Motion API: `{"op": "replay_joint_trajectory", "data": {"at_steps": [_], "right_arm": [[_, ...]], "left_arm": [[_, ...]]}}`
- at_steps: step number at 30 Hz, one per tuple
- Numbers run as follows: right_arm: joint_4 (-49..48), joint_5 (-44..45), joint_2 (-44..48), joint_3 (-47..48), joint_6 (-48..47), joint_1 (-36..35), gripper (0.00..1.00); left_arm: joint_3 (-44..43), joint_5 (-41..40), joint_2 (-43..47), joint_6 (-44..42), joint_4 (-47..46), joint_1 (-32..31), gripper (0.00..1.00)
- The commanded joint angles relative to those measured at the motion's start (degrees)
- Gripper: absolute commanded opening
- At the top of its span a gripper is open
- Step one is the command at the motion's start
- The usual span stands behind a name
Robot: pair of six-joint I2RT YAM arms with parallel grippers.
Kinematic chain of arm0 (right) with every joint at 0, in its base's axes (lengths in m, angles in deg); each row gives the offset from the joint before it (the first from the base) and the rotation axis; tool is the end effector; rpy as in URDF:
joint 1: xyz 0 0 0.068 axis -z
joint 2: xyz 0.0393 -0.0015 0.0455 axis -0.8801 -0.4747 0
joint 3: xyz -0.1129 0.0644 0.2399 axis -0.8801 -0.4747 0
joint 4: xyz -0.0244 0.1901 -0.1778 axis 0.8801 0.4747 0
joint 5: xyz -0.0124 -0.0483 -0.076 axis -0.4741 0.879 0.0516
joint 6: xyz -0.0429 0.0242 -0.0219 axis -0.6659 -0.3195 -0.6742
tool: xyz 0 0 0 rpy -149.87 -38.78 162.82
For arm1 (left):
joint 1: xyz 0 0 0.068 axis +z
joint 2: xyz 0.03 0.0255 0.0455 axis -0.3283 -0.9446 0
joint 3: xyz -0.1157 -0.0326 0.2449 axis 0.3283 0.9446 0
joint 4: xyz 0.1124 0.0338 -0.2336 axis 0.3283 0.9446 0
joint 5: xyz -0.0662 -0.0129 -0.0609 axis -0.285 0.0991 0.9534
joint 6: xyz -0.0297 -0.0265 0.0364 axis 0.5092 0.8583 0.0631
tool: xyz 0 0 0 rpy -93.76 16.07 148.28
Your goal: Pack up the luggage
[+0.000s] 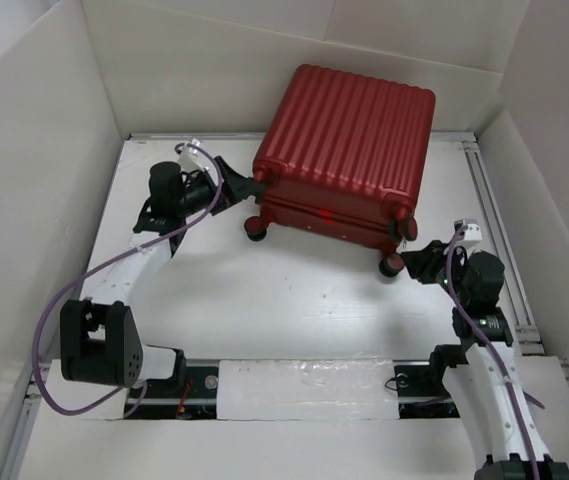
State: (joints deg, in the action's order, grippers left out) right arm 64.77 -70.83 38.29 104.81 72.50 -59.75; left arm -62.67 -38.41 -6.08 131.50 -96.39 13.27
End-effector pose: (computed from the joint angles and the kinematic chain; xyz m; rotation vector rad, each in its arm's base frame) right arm 0.1382 0.0095 0.2413 0.0373 1.8422 0.5739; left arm 0.2914 -0.0528 0.3015 -0.0460 1.8562 -1.2001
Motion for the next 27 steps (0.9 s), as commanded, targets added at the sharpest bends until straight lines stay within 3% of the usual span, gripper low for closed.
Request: {"op": "replay_joint_trajectory", "data": {"at_steps": [1,5,8,13,20,26,27], "right_arm": [[-2.3,1.3,-5.4,1.8,-1.0,0.1,0.43],[-6.2,-1.1,-14.8,3.6,-5.1,0.1,0.59],[-8.7,-1.3,-18.7,5.0,-5.1,0.1,0.63],[-12.6,0.8,-21.6,6.7,-7.6,0.1,0.69],[-20.4,-4.6,-32.0,9.2,-9.4,0.1,0.70],[-28.7,-5.7,-35.6,8.7,-8.7,0.6,0.64],[-30.1,-6.3,-36.2,8.7,-7.6,0.6,0.62]], "left_arm": [[-8.7,-2.2,-2.0,-7.8,5.3,-4.9,0.98],[-12.8,-6.3,-3.9,-9.4,9.1,-5.4,0.98],[-15.2,-9.4,-5.8,-13.2,14.1,-6.1,0.98],[-15.8,-9.6,-7.0,-14.6,12.8,-6.2,0.98],[-21.1,-7.4,-12.5,-17.6,15.0,-7.3,0.92],[-22.2,-5.2,-16.2,-17.6,14.3,-7.3,0.83],[-22.2,-4.5,-16.2,-17.6,14.3,-7.3,0.78]]}}
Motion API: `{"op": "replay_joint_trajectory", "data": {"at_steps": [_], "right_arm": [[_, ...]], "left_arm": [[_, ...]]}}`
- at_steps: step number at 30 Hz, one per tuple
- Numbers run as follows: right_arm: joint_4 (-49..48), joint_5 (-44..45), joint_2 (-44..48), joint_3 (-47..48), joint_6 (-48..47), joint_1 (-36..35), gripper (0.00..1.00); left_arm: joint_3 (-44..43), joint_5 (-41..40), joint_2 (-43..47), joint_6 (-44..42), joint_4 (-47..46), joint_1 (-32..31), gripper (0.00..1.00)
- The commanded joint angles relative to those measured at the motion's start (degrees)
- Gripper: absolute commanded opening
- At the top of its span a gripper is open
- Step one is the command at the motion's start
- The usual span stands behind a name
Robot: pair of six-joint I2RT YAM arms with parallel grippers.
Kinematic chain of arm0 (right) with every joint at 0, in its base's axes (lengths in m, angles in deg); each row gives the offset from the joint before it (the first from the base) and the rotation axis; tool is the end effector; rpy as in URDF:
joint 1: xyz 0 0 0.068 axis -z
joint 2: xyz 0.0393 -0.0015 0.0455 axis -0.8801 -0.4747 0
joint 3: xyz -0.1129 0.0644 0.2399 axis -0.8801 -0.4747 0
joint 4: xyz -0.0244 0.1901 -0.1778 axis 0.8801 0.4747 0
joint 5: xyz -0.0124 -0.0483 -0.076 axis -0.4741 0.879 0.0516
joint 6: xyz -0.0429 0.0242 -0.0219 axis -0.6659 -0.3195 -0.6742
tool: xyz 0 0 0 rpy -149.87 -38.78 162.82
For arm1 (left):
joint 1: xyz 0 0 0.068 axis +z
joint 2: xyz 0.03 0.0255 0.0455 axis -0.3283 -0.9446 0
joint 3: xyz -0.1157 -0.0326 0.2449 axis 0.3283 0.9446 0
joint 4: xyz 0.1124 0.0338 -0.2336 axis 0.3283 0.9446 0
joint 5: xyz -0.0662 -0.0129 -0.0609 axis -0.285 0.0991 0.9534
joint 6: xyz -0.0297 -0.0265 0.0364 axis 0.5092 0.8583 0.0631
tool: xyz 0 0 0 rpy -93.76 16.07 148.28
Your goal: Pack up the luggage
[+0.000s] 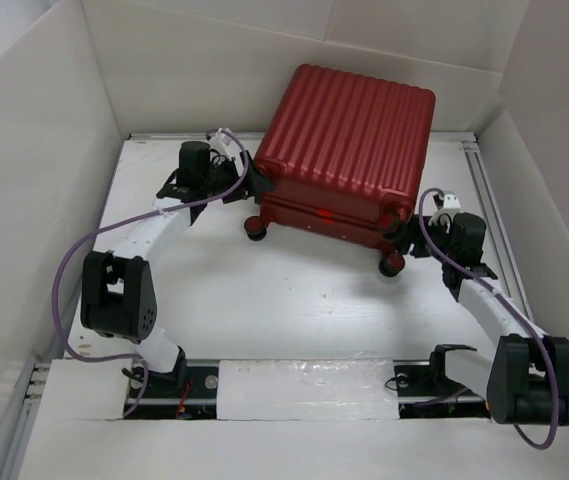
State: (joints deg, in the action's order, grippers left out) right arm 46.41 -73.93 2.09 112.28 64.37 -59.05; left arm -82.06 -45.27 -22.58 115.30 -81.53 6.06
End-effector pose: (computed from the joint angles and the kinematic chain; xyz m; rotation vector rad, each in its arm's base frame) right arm 0.2333 0.0052 0.2149 -0.0700 1.9988 0.5480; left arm 0.3553 -0.1023 0.3027 0.1637 2.0103 -1.0014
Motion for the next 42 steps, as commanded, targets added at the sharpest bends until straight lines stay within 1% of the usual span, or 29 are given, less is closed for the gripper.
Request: {"op": "replay_joint_trajectory", "data": {"at_steps": [1,3,4,5,6,7,8,9,13,14,16,17,18,19,20,21,22,24,25,28,29,30,32,33,34,37,38,39,42], "right_arm": [[-12.8,-4.3,0.0,0.7,0.5,-0.1,0.60],[-16.8,-5.1,-1.5,0.0,1.8,-0.1,0.50],[-18.4,-5.1,-2.2,-0.6,1.8,-0.1,0.41],[-19.3,-5.9,-2.3,-1.3,2.6,-0.1,0.31],[-21.0,-6.0,-2.3,-1.9,2.6,-0.1,0.17],[-21.7,-6.0,-2.3,-2.4,3.9,-0.1,0.08],[-22.3,-6.0,-2.3,-3.1,3.9,-0.1,0.01],[-23.0,-6.0,-0.8,-4.7,4.7,-0.1,0.00],[-27.2,-6.6,4.6,-10.2,10.1,-1.5,0.00],[-30.0,-5.3,6.3,-11.9,14.8,-4.8,0.00],[-33.8,1.8,9.9,-17.3,19.7,-11.2,0.00],[-36.5,6.7,13.4,-18.9,25.0,-15.3,0.00],[-38.0,11.7,14.8,-20.2,27.0,-25.2,0.00],[-38.9,22.8,15.8,-21.0,28.5,-30.4,0.00],[-37.6,29.2,16.6,-21.0,29.3,-35.8,0.00],[-36.3,35.1,16.6,-19.3,28.7,-45.4,0.00],[-34.6,44.8,16.1,-15.3,27.3,-49.4,0.00],[-30.4,51.3,13.2,-11.5,25.2,-54.8,0.00],[-30.3,52.1,11.8,-9.8,25.2,-57.2,0.00],[-29.6,54.5,3.5,-2.8,22.5,-62.8,0.00],[-28.5,55.7,0.5,2.1,21.9,-63.6,0.00],[-27.8,56.9,-5.8,4.6,21.0,-64.4,0.00],[-23.5,62.0,-11.5,9.7,19.6,-66.2,0.00],[-21.1,62.8,-14.2,15.6,19.6,-66.2,0.00],[-15.6,64.3,-19.1,18.5,19.6,-66.9,0.00],[-8.4,69.3,-27.4,27.9,18.8,-67.5,0.00],[-2.1,71.5,-27.9,28.9,21.6,-67.5,0.00],[-1.4,73.1,-27.4,28.1,23.5,-67.5,0.00],[-6.2,71.9,-19.0,14.5,30.8,-64.5,0.00]], "left_arm": [[-2.8,2.9,-0.2,-1.4,-1.0,-0.1,0.73],[-2.8,2.9,-0.2,-1.4,-2.1,-0.1,0.59],[-2.2,4.5,-0.2,-1.4,-2.7,-0.1,0.47],[-2.2,5.0,-0.2,-1.4,-2.7,-0.1,0.40],[-2.2,5.6,-0.2,-1.4,-3.3,-0.1,0.31],[-2.2,6.4,-0.7,-1.4,-3.3,-0.1,0.22],[-2.2,6.4,-0.8,-0.9,-4.0,-0.1,0.06],[-2.2,7.0,-0.8,-0.9,-4.7,-0.1,0.00],[1.9,8.7,1.6,3.5,-10.2,-0.1,0.00],[3.5,8.7,2.3,4.2,-11.1,-1.0,0.00],[4.6,7.8,5.0,5.0,-11.9,-3.8,0.00],[4.6,6.6,5.9,5.0,-11.9,-5.5,0.00],[5.1,4.2,6.8,5.0,-11.9,-7.4,0.00],[6.0,3.6,8.3,5.6,-11.9,-10.6,0.00],[6.8,3.5,8.9,6.6,-14.6,-11.8,0.00],[8.9,4.1,9.4,9.4,-16.1,-12.6,0.00],[10.1,4.6,10.5,10.8,-17.5,-13.6,0.00],[12.1,4.6,11.6,12.7,-21.2,-14.2,0.00],[13.6,4.6,12.8,13.9,-21.2,-15.2,0.00],[16.9,3.9,14.8,15.9,-24.5,-16.9,0.00],[17.7,3.9,16.1,17.5,-25.4,-18.2,0.00],[18.2,3.9,16.6,18.1,-26.1,-19.1,0.00],[19.0,3.9,17.7,18.9,-26.8,-20.7,0.00],[19.9,3.2,19.2,19.6,-26.8,-22.3,0.00],[20.5,3.2,20.0,19.6,-27.5,-22.9,0.00],[21.8,3.2,22.4,20.2,-28.0,-23.5,0.00],[22.4,3.2,23.0,20.7,-28.0,-24.0,0.00],[22.4,3.7,23.5,20.7,-27.5,-24.0,0.00],[22.9,3.7,25.0,19.5,-26.4,-24.0,0.00]]}}
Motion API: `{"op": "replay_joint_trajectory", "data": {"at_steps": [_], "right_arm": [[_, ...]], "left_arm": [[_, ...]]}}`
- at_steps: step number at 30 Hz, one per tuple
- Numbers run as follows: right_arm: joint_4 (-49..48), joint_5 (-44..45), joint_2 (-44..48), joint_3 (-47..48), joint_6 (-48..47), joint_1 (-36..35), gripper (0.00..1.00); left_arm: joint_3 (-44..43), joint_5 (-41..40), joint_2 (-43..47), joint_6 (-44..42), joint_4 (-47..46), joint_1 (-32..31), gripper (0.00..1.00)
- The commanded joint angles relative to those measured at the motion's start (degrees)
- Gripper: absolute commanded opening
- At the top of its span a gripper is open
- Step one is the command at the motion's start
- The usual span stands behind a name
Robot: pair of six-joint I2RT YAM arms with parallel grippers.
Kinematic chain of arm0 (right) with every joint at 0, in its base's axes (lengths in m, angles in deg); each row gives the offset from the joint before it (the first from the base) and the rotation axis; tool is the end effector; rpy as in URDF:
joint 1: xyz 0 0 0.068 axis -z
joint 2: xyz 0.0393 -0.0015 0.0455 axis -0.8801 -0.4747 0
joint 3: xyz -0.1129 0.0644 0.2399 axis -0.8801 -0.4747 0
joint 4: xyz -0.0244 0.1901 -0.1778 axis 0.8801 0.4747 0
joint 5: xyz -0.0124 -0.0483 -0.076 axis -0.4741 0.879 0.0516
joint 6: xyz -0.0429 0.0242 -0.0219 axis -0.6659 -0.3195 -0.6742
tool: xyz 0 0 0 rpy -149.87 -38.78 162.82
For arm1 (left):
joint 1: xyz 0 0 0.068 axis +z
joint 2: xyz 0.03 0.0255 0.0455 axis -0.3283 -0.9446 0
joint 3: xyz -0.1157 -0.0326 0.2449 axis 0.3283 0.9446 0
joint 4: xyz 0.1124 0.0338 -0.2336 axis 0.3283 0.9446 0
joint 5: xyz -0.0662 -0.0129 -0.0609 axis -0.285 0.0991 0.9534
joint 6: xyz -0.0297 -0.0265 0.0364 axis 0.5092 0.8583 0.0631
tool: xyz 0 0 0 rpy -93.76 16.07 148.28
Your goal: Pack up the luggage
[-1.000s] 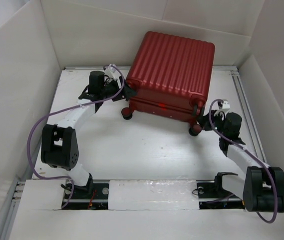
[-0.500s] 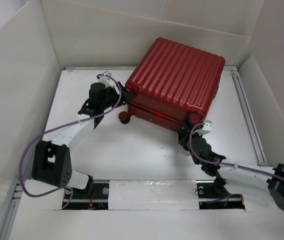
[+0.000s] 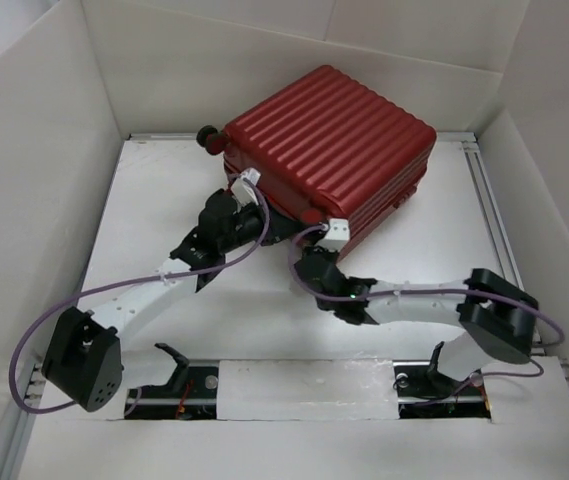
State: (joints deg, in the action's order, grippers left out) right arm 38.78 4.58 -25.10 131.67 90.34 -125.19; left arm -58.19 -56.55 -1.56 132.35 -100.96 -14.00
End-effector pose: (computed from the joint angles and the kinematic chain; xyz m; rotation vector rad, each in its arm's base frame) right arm 0.1723 0.2830 0.2160 0.1178 1.8418 0.3017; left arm 0.2292 -0.1651 0.3028 0.1498 1.8202 -1.2917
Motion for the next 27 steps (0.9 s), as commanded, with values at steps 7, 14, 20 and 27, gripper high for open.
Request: {"op": "replay_joint_trajectory", "data": {"at_steps": [7,14,20,27], "right_arm": [[-0.6,-19.4,38.9,-29.3,5.2,16.6,0.00],[12.4,-33.5,60.5,-33.9,3.8,24.5,0.63],[27.4,-35.2,62.4,-26.7,2.6,21.3,1.00],[17.5,-36.2,55.4,-25.6,-5.1,12.7,1.00]], "left_arm": [[-1.0,11.9,7.5,2.4,-4.7,-4.4,0.00],[-8.8,6.8,7.6,-2.3,4.8,-9.9,0.59],[-15.2,-9.2,4.6,-8.5,14.3,-20.1,0.62],[-14.7,-5.5,5.6,-7.1,16.9,-13.1,0.76]]}}
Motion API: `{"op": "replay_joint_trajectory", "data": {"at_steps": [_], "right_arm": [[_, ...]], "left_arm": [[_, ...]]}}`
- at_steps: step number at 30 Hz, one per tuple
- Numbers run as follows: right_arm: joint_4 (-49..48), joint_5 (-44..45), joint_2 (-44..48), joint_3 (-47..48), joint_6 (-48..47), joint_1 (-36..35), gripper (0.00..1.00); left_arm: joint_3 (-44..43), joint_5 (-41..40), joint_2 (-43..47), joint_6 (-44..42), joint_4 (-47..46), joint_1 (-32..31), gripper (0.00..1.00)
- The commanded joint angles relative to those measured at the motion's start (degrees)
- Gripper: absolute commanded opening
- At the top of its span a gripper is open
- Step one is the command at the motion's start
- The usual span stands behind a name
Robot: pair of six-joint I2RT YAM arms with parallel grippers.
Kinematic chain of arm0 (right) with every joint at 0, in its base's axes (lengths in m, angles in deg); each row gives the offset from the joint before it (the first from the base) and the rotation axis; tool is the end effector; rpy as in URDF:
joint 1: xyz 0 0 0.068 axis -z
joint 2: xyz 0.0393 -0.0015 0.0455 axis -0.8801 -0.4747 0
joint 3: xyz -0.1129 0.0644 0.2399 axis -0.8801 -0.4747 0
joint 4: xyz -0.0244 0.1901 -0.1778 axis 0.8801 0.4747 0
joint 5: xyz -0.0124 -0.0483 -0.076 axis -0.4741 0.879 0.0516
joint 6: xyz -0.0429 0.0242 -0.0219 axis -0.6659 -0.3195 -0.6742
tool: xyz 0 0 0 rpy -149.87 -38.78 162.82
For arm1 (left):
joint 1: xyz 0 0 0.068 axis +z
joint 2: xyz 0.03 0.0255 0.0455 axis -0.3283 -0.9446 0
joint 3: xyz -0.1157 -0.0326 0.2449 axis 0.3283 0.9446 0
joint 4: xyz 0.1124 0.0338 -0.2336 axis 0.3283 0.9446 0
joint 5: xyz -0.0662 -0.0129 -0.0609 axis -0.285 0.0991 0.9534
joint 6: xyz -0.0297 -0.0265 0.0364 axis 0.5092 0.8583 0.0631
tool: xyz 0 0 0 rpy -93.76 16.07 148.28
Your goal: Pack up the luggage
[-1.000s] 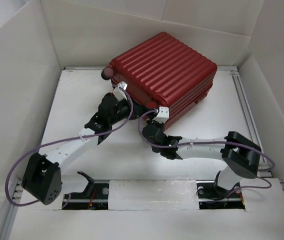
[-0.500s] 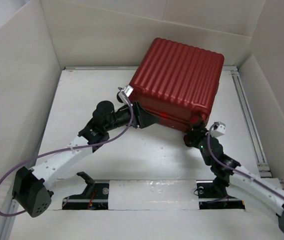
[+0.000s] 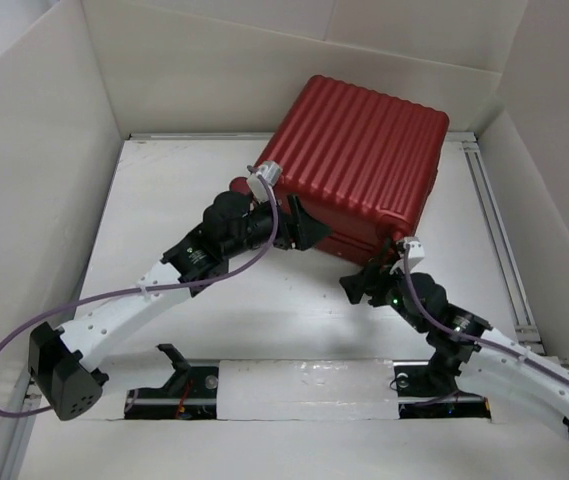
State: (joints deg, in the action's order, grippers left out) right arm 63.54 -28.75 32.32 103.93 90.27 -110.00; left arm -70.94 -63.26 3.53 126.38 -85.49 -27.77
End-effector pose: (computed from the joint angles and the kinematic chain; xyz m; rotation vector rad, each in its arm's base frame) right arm 0.1094 0.1058 0.2247 0.0187 1.9640 0.6765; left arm 0.1746 -0.1999 0.3762 0.3644 1.7499 -1.3108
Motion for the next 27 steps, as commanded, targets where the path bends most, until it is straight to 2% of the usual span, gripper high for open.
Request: {"op": "replay_joint_trajectory", "data": {"at_steps": [1,3,4,5,7,9,11,13,14,15,16,18,20,23,24,25,26,27], "right_arm": [[-7.3,-1.2,-2.6,2.2,-4.2,-4.8,1.00],[-6.0,5.5,-1.2,1.0,-2.5,-5.5,0.98],[-1.6,7.8,-0.4,1.0,0.0,-5.5,0.97],[2.3,13.5,0.6,2.3,3.1,-5.5,0.97],[13.8,18.5,3.8,3.8,6.9,-5.5,0.97],[16.8,20.4,6.9,5.1,8.4,-5.5,0.97],[12.8,16.7,12.8,5.7,2.7,-5.5,0.94],[14.2,15.1,16.4,8.7,2.0,-5.5,0.94],[16.7,16.9,18.6,10.4,2.0,-5.5,0.93],[23.7,19.1,18.7,12.4,4.5,-5.5,0.93],[27.5,24.6,18.7,15.9,5.8,-5.5,0.93],[36.6,29.7,17.8,19.3,9.9,-5.5,0.91],[41.5,34.4,16.5,23.3,12.9,-5.5,0.88],[41.6,36.4,16.5,24.9,12.2,-5.5,0.67],[40.8,36.4,16.5,25.4,11.5,-5.5,0.50],[40.1,36.4,16.5,25.4,10.4,-5.5,0.36],[40.1,36.4,16.5,25.4,10.4,-5.5,0.27],[40.1,36.4,16.5,25.4,9.7,-5.5,0.22]], "left_arm": [[-1.9,2.4,-0.1,-1.9,1.4,-0.2,0.76],[-3.3,0.1,-2.3,-4.6,3.9,-4.9,0.74],[-4.8,-1.9,-3.3,-5.6,4.7,-6.6,0.76],[-5.6,-1.9,-5.5,-7.1,5.7,-8.8,0.78],[-6.9,-0.4,-7.6,-7.9,5.7,-10.3,0.79],[-7.5,-0.4,-9.5,-7.9,5.1,-12.3,0.81],[-8.8,-1.0,-11.0,-8.5,5.1,-13.4,0.82],[-9.3,-1.1,-13.5,-8.5,5.1,-13.4,0.82],[-9.3,-1.1,-13.5,-8.5,4.2,-13.4,0.82],[-9.3,-1.1,-14.2,-7.6,3.3,-13.4,0.82],[-9.3,-1.1,-14.8,-6.8,2.2,-13.4,0.82],[-9.6,0.2,-16.3,-6.1,-0.2,-13.4,0.82],[-12.2,1.3,-19.9,-5.6,-0.9,-13.4,0.82],[-14.2,2.5,-24.0,-4.3,-3.1,-13.4,0.81],[-15.1,2.5,-25.1,-4.3,-3.7,-13.4,0.81],[-17.4,3.9,-26.2,-3.7,-4.4,-13.4,0.80],[-18.6,4.7,-27.5,-3.7,-4.4,-13.4,0.80],[-20.0,5.4,-30.2,-3.0,-4.4,-13.4,0.79]]}}
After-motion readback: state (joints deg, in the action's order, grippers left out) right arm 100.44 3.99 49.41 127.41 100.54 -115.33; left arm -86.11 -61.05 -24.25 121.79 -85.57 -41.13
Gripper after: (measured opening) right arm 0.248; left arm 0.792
